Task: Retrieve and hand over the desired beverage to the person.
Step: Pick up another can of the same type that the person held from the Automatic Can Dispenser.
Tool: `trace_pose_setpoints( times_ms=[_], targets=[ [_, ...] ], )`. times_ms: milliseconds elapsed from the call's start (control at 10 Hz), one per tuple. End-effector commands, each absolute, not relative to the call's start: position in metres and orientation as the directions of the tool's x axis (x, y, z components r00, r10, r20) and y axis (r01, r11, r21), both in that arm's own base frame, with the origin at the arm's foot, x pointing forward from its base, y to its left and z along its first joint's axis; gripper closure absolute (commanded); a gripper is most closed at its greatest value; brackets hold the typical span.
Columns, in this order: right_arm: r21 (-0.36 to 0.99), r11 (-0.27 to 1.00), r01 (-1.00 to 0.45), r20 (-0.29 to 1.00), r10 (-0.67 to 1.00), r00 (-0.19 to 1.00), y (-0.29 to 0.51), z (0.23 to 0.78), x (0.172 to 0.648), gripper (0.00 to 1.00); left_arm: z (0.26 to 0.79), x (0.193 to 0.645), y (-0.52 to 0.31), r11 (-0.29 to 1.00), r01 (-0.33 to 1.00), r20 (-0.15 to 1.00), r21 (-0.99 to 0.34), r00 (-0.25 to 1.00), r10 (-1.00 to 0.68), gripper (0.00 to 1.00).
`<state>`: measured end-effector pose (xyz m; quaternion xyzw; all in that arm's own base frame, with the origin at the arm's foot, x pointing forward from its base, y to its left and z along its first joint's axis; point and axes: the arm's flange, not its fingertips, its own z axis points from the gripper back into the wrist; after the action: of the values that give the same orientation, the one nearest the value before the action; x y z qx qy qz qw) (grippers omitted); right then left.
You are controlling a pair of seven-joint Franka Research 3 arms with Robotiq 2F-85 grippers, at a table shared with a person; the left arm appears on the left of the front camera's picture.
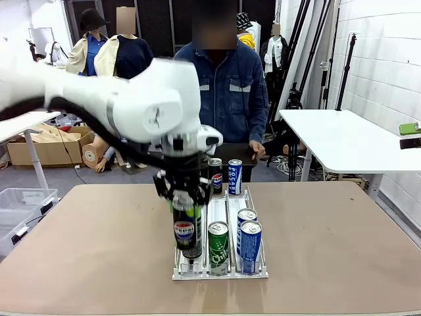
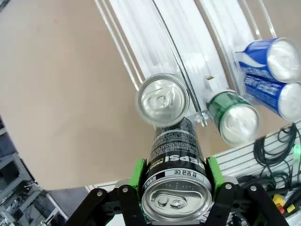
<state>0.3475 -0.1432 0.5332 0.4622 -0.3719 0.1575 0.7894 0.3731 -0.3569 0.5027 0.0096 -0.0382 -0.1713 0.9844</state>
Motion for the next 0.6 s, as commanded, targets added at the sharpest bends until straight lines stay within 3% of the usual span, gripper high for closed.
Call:
trace_pose_setpoints(
  times_ms=[0, 500],
  targets=[
    [0.613, 0.508, -0.605, 0.742, -0.107, 0.661, -0.143, 0.534, 0.349, 0.0, 0.557, 0.38, -0.35, 0.945, 0.314, 0.146, 0.086, 0.935, -0.324, 1.0],
    [0.613, 0.508, -0.605, 0.742, -0.107, 0.661, -0.143, 0.534, 0.349, 0.0, 0.646, 0.426, -0.248, 0.966, 0.247, 0.18, 0.074, 0.95, -0.257, 1.0]
  ],
)
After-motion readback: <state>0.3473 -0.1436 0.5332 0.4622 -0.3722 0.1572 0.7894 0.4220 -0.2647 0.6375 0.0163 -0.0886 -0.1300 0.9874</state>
